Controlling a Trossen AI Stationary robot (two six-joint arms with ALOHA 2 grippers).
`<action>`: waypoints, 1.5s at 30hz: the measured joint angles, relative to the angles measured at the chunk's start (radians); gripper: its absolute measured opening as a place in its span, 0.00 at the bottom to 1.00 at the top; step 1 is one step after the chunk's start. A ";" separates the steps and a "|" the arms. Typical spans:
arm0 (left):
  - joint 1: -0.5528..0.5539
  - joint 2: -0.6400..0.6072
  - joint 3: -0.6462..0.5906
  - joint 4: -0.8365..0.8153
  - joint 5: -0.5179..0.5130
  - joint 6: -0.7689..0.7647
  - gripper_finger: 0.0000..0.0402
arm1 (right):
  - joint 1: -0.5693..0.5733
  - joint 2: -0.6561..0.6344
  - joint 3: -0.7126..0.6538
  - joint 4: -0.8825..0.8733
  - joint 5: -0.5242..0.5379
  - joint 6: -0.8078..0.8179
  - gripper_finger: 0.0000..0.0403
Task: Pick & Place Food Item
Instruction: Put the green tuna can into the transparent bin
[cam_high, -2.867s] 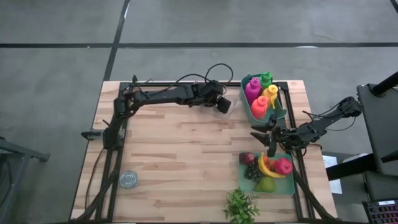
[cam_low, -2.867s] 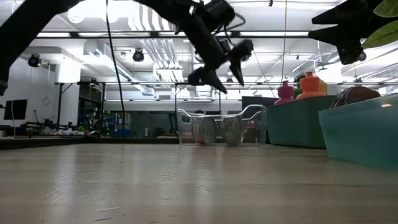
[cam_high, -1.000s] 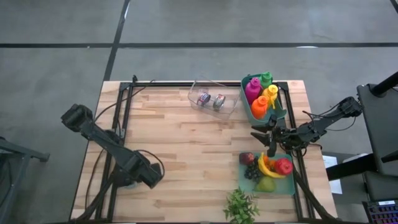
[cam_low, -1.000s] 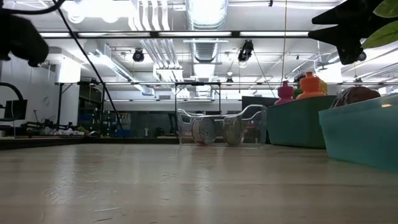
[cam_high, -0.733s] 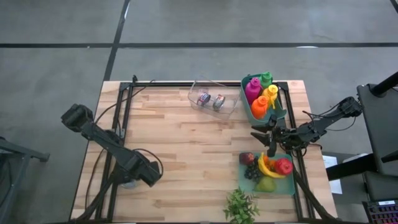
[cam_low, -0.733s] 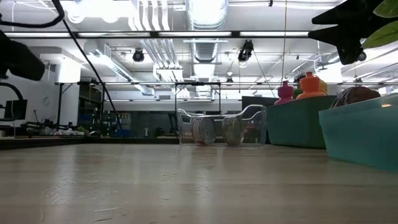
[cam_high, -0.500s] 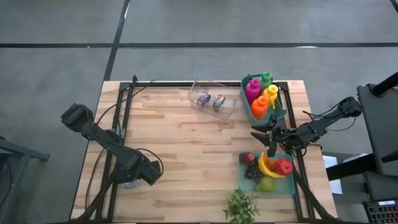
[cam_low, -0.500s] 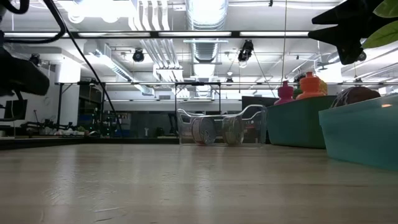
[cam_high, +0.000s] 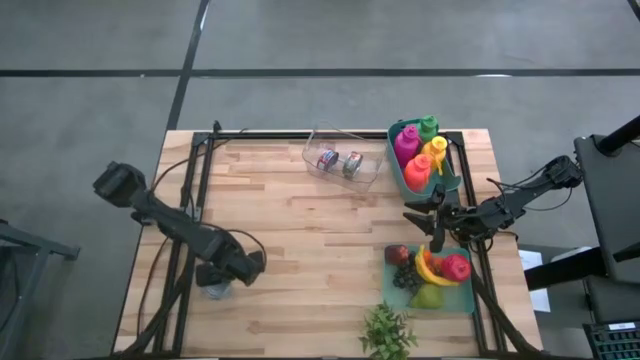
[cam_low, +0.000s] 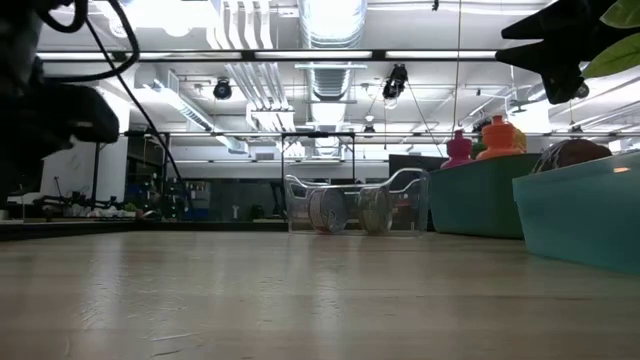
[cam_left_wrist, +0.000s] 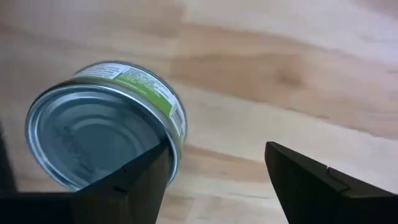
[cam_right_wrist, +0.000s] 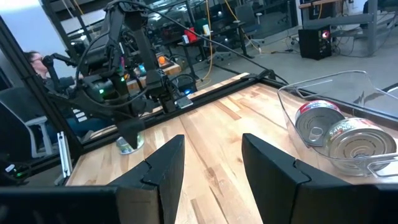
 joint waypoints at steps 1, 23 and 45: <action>0.009 -0.007 -0.001 0.001 -0.020 0.020 0.66 | 0.000 0.000 0.000 0.000 0.000 0.000 0.39; 0.354 0.079 -0.005 0.514 -0.361 0.806 0.66 | 0.000 0.000 0.000 0.000 0.000 0.000 0.39; 0.420 0.205 0.302 0.226 -0.227 1.060 0.66 | 0.000 0.000 0.000 0.000 0.000 0.000 0.39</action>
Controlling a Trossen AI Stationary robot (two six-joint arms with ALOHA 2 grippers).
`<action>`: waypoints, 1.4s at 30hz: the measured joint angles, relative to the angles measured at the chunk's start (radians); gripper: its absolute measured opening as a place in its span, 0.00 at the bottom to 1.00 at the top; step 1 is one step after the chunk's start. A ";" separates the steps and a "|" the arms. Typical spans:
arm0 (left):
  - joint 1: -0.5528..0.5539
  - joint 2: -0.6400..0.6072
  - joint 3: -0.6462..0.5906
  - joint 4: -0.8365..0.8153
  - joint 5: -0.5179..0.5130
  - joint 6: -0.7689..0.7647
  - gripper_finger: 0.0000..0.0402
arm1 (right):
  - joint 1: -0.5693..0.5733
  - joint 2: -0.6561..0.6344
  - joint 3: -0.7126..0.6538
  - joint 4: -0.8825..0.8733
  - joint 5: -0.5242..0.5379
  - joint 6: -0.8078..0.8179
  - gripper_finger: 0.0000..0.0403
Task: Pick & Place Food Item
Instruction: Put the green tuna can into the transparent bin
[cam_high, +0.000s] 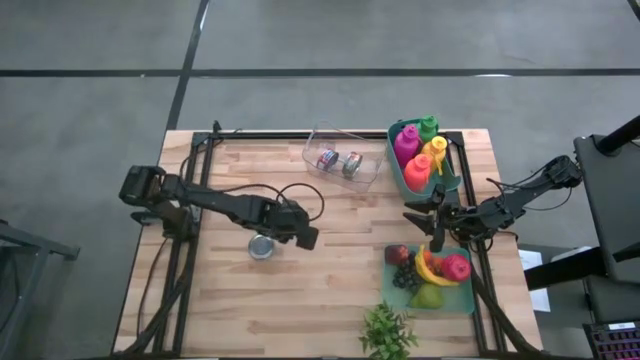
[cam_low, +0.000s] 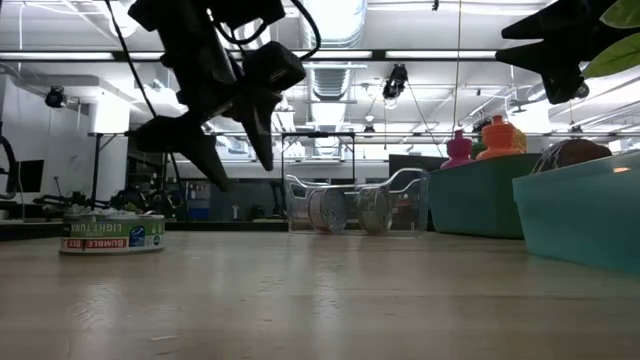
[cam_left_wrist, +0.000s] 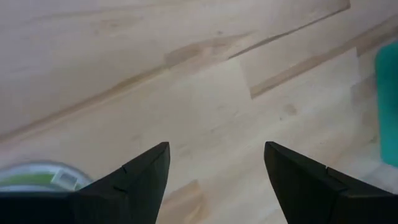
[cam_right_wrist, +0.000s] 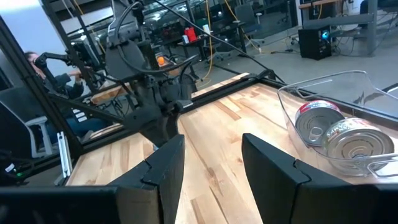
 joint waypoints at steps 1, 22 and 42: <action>-0.004 0.000 -0.001 -0.005 0.000 -0.009 0.66 | 0.000 0.000 0.000 0.000 0.000 0.000 0.39; -0.162 -0.011 -0.018 -0.381 -0.029 -0.479 0.66 | 0.000 0.000 0.000 0.000 0.000 0.000 0.39; -0.150 -0.015 -0.118 -0.168 -0.110 -0.476 0.66 | 0.000 0.000 0.000 0.000 0.000 0.000 0.39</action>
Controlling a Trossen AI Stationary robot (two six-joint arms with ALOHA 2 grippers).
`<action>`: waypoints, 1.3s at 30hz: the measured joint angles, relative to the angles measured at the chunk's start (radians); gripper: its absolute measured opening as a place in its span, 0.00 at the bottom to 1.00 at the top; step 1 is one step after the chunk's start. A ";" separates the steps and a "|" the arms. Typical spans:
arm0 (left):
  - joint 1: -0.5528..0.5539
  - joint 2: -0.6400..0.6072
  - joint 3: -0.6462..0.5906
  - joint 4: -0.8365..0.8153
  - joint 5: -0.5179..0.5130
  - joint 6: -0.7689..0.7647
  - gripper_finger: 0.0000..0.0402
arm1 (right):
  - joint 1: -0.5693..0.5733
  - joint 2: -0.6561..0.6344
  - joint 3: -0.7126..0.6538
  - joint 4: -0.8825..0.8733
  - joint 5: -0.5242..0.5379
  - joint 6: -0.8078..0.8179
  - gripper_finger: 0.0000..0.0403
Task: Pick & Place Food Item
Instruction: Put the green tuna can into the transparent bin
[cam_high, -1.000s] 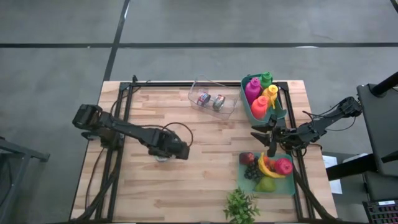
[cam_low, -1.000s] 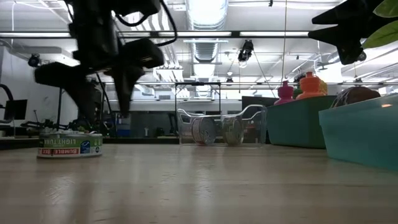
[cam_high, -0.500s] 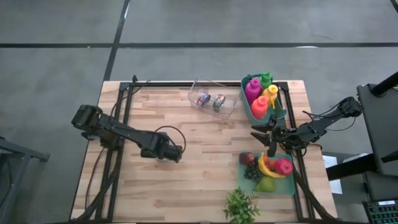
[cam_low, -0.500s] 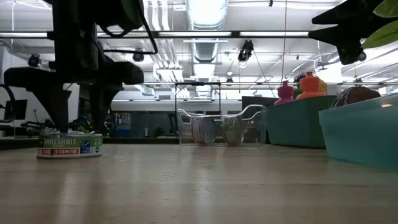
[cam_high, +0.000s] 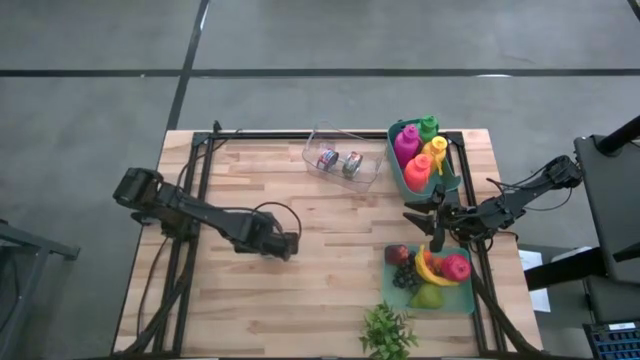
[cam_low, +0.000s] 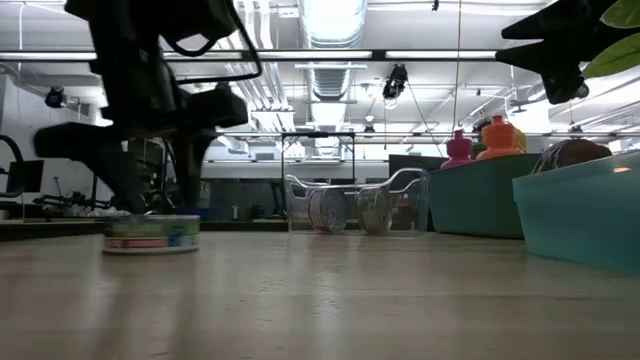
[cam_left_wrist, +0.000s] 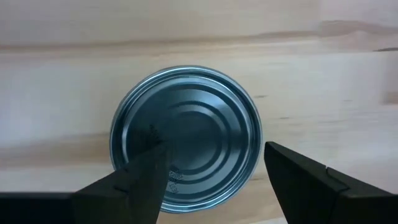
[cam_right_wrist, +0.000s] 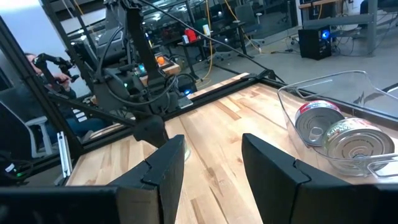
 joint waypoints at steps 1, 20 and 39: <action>0.005 0.001 0.000 0.023 -0.008 0.022 0.66 | 0.000 0.000 0.000 0.000 0.000 0.000 0.39; 0.156 0.163 -0.003 0.717 0.012 0.701 0.66 | 0.000 0.000 0.000 0.000 0.000 0.000 0.39; 0.156 0.202 0.083 0.895 0.032 0.990 0.66 | 0.000 0.000 0.000 0.000 0.000 0.000 0.39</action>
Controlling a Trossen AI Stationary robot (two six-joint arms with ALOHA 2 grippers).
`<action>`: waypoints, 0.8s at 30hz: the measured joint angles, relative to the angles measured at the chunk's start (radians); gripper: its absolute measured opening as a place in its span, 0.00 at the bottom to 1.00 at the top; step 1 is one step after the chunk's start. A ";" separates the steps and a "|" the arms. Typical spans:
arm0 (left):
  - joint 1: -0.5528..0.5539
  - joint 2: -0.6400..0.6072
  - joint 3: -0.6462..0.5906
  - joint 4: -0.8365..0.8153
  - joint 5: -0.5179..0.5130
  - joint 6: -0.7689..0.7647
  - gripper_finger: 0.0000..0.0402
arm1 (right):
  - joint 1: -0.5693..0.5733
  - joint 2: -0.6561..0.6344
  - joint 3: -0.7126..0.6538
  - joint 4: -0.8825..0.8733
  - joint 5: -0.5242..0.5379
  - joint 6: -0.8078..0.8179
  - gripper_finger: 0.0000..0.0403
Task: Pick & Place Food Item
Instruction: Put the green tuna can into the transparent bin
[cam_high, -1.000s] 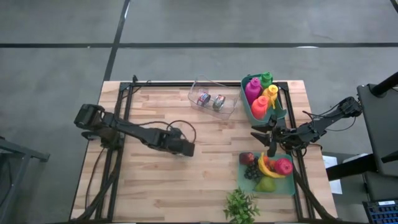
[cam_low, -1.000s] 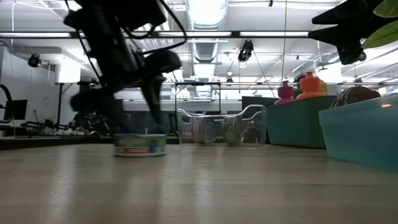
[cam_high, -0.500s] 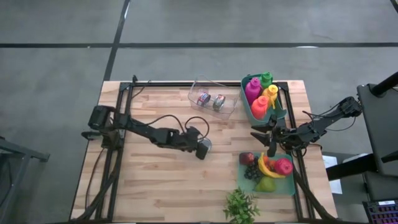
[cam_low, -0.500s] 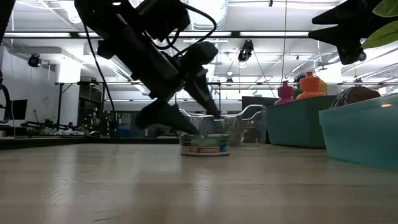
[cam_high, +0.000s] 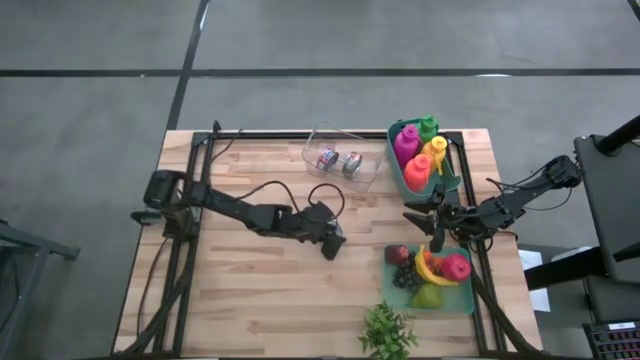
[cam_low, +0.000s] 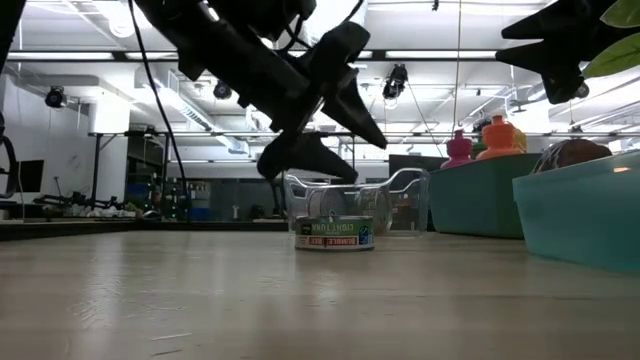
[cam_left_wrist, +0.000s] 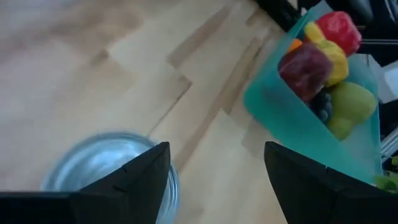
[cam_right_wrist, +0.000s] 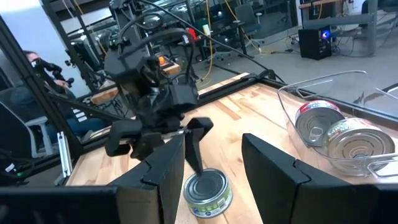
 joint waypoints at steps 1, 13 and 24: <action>0.002 -0.005 0.001 0.002 -0.010 0.033 0.66 | 0.000 0.000 0.000 0.000 0.000 0.000 0.39; -0.018 -0.079 -0.001 -0.053 -0.031 0.465 0.66 | 0.000 0.000 0.000 0.000 0.000 0.000 0.39; -0.128 -0.126 -0.001 -0.045 -0.271 0.583 0.66 | 0.000 0.000 0.000 0.000 0.000 0.000 0.39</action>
